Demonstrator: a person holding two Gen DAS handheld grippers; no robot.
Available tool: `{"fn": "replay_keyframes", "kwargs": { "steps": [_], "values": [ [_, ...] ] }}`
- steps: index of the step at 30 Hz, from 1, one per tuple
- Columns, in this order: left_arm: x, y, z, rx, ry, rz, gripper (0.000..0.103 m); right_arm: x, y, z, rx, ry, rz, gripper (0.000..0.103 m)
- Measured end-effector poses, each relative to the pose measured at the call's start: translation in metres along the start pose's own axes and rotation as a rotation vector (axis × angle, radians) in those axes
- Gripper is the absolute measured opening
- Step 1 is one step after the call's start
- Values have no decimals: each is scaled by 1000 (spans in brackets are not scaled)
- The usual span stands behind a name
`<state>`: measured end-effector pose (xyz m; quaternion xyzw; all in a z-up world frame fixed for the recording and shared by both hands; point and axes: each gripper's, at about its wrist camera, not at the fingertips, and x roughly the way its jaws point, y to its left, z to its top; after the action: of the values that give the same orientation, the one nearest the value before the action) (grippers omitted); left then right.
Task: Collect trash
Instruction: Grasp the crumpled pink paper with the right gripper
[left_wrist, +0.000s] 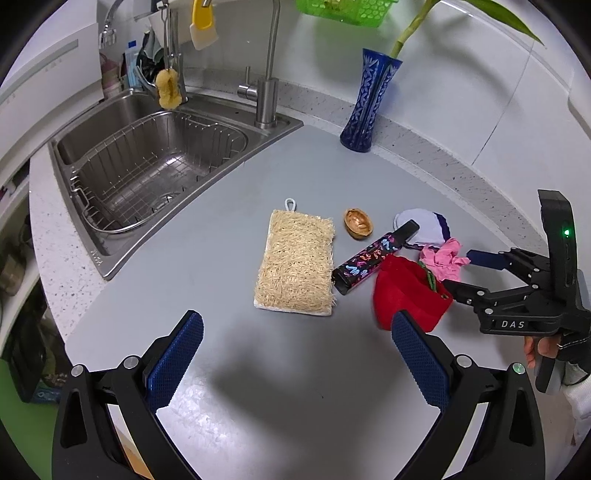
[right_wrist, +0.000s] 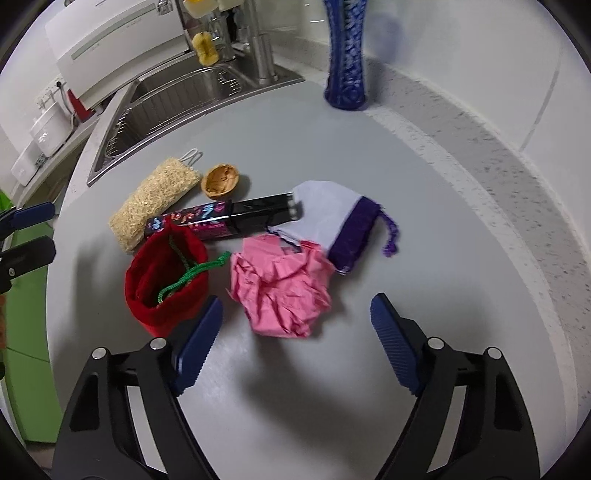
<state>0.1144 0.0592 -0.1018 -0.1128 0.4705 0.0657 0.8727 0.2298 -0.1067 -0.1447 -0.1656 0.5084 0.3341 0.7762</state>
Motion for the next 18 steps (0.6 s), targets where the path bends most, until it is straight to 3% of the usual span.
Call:
{"fn": "replay_keyframes", "kwargs": {
  "steps": [6, 9, 18],
  "values": [
    [7, -1, 2, 2, 10, -4, 98, 11, 2, 2, -1, 17, 27, 50],
    [9, 0, 4, 1, 13, -7, 98, 12, 2, 3, 0, 23, 41, 42],
    [29, -5, 11, 15, 40, -13, 98, -23, -6, 0, 33, -24, 37, 38]
  ]
}}
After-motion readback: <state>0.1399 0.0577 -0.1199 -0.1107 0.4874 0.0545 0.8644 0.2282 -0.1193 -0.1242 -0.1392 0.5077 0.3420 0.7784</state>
